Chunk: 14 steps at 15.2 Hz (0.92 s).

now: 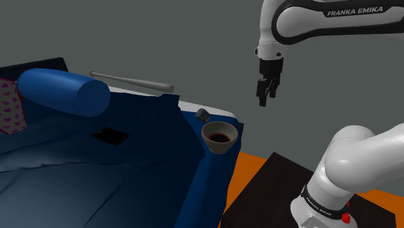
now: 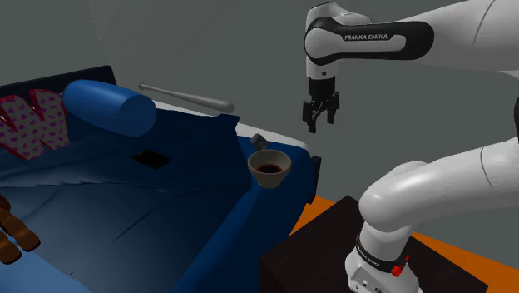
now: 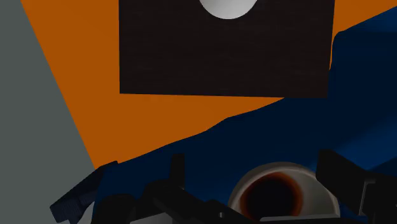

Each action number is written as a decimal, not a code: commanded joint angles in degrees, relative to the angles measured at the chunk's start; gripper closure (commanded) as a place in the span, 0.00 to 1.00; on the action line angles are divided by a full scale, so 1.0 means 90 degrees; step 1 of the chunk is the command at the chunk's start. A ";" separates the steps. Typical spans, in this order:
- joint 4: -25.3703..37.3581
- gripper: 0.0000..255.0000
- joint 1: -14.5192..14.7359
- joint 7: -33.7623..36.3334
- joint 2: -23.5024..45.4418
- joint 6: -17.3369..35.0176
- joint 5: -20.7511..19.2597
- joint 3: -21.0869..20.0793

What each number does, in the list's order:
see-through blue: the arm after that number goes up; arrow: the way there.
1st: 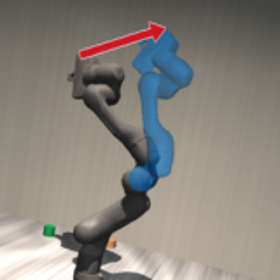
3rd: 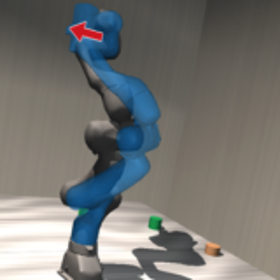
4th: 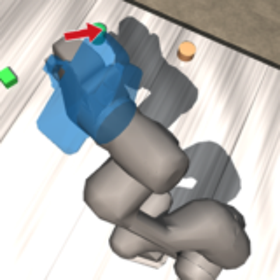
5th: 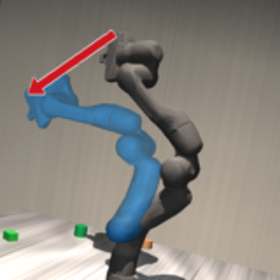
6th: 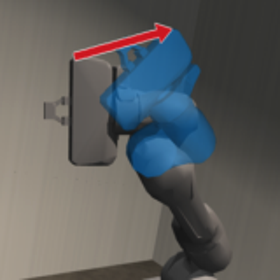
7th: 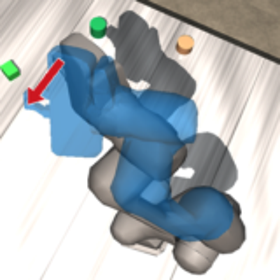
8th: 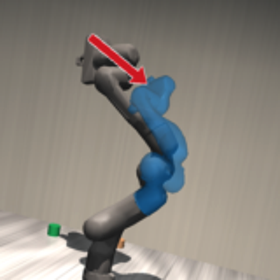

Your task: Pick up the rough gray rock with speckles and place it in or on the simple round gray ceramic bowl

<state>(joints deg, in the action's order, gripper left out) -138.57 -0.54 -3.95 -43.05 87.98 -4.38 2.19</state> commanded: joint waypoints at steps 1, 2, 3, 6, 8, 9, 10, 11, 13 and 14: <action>0.0000 0.00 0.0000 0.0000 0.0000 0.0000 0.0000 0.0000; 0.0096 0.00 0.0026 -0.0193 0.0253 0.0143 -0.0033 0.0105; 0.0202 0.00 0.0056 -0.0385 0.0509 0.0279 -0.0058 0.0207; 0.0577 0.00 0.0155 -0.0966 0.1300 0.0644 -0.0080 0.0487; 0.0873 0.00 0.0226 -0.1356 0.1839 0.0847 -0.0051 0.0651; 0.1035 0.00 0.0259 -0.1554 0.2112 0.0936 -0.0024 0.0725; 0.1205 0.00 0.0294 -0.1751 0.2386 0.1016 0.0011 0.0795; 0.1384 0.00 0.0327 -0.1950 0.2661 0.1086 0.0054 0.0859; 0.1768 0.00 0.0385 -0.2348 0.3215 0.1198 0.0161 0.0968; 0.1973 0.00 0.0411 -0.2546 0.3493 0.1239 0.0224 0.1014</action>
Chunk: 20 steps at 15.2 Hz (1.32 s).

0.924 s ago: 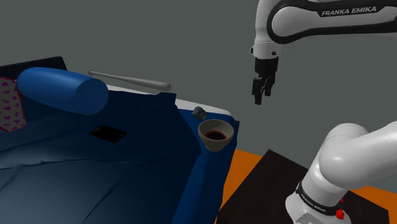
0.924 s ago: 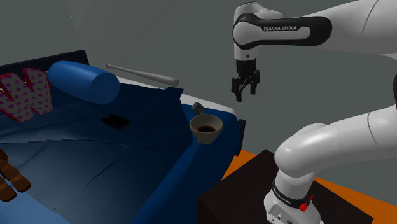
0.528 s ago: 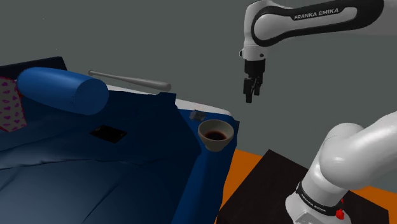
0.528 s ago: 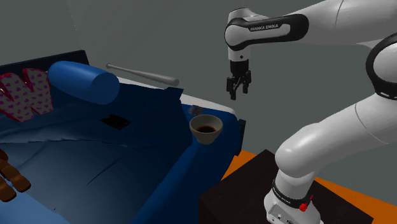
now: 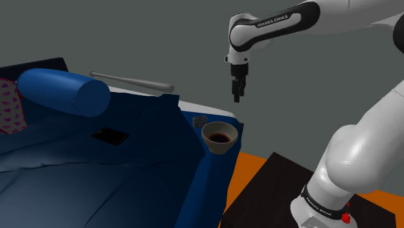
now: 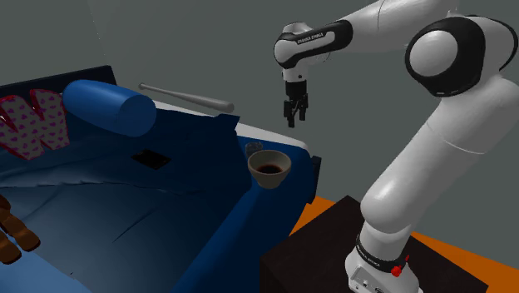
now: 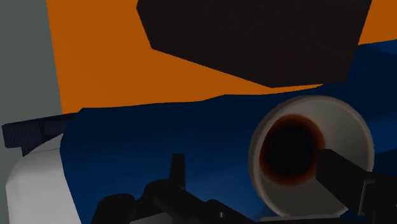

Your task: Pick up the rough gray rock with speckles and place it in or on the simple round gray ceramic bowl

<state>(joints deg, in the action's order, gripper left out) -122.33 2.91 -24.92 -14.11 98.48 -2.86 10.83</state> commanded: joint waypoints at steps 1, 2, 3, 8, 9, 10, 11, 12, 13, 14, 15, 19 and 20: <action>0.0382 0.00 0.0047 -0.0415 0.0556 0.0103 0.0125 0.0091; 0.0604 0.00 0.0062 -0.0611 0.0836 0.0125 0.0198 0.0121; 0.0835 0.00 0.0073 -0.0804 0.1115 0.0136 0.0275 0.0144; 0.2130 0.00 0.0055 -0.1708 0.2519 0.0040 0.0672 0.0145; 0.2420 0.00 0.0038 -0.1872 0.2801 -0.0010 0.0747 0.0125; 0.2722 0.00 0.0016 -0.2028 0.3085 -0.0069 0.0818 0.0097; 0.3037 0.00 -0.0007 -0.2177 0.3371 -0.0138 0.0886 0.0064; 0.3365 0.00 -0.0034 -0.2318 0.3660 -0.0218 0.0949 0.0026; 0.3709 0.00 -0.0062 -0.2452 0.3952 -0.0308 0.1007 -0.0017; 0.4071 0.00 -0.0092 -0.2578 0.4250 -0.0410 0.1061 -0.0064; 0.4453 0.00 -0.0121 -0.2697 0.4554 -0.0524 0.1110 -0.0112; 0.5401 0.00 -0.0190 -0.2962 0.5336 -0.0776 0.1206 -0.0254; 0.5277 0.00 -0.0179 -0.2966 0.5311 -0.0677 0.1205 -0.0255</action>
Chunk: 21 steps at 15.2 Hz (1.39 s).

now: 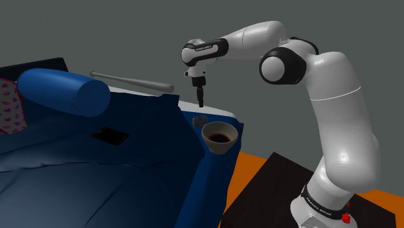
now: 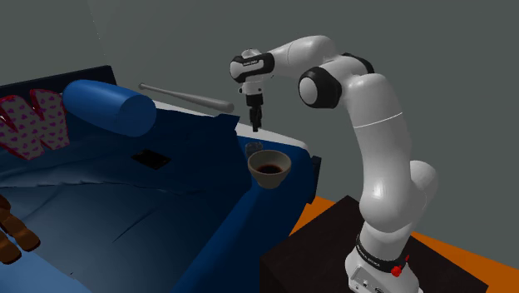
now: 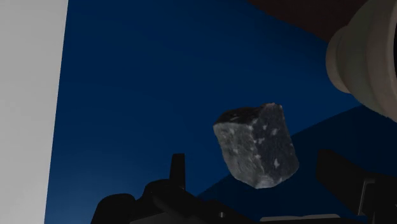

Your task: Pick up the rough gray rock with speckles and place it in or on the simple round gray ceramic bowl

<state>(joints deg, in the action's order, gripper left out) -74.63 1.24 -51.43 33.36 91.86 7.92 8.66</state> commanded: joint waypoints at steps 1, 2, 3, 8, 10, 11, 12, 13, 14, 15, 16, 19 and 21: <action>-0.0138 0.00 0.0016 -0.0025 0.0016 0.0153 0.0007 -0.0014; -0.0252 0.00 0.0026 -0.0029 -0.0003 0.0247 0.0008 -0.0015; -0.0362 0.00 0.0035 -0.0033 -0.0019 0.0341 0.0009 -0.0016; -0.0632 0.00 0.0057 -0.0043 -0.0053 0.0576 0.0012 -0.0019; -0.0632 0.00 0.0057 -0.0043 -0.0053 0.0576 0.0012 -0.0019; -0.0632 0.00 0.0057 -0.0043 -0.0053 0.0576 0.0012 -0.0019; -0.0630 0.00 0.0057 -0.0043 -0.0052 0.0574 0.0012 -0.0019; -0.0630 0.00 0.0057 -0.0043 -0.0052 0.0574 0.0012 -0.0019; -0.0630 1.00 0.0057 -0.0043 -0.0052 0.0574 0.0012 -0.0019; -0.0630 1.00 0.0057 -0.0043 -0.0052 0.0574 0.0012 -0.0019; -0.0630 1.00 0.0057 -0.0043 -0.0052 0.0574 0.0012 -0.0019; -0.0630 1.00 0.0057 -0.0043 -0.0052 0.0574 0.0012 -0.0019; -0.0630 1.00 0.0057 -0.0043 -0.0052 0.0574 0.0012 -0.0019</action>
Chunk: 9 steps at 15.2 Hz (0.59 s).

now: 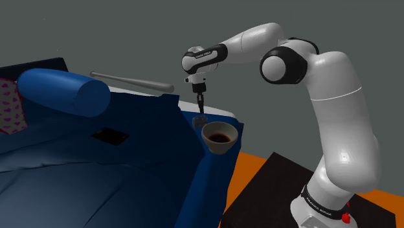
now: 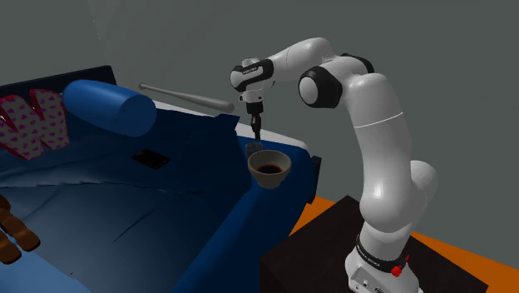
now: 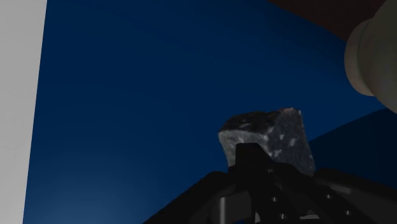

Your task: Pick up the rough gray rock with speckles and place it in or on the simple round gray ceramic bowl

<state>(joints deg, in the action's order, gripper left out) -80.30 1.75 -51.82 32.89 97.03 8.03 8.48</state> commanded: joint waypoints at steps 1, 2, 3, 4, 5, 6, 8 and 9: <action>0.0000 1.00 0.0000 0.0000 0.0000 0.0000 0.0000 0.0000; 0.0000 1.00 0.0000 0.0000 0.0000 0.0000 0.0000 0.0000; 0.0000 0.00 0.0000 0.0000 0.0000 0.0000 0.0000 0.0000; -0.1031 0.00 0.0354 -0.0044 -0.0651 0.0929 -0.0417 0.0035; -0.1986 0.00 0.0696 0.0003 -0.1234 0.1835 -0.0880 0.0076; -0.2879 0.00 0.1008 0.0157 -0.1755 0.2719 -0.1424 0.0109; -0.4107 0.00 0.1410 0.0635 -0.2421 0.3986 -0.2471 0.0158; -0.4125 0.00 0.1383 0.0639 -0.2367 0.4059 -0.2477 0.0147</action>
<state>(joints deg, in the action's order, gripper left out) -114.21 13.40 -47.01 13.00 129.72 -11.66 9.68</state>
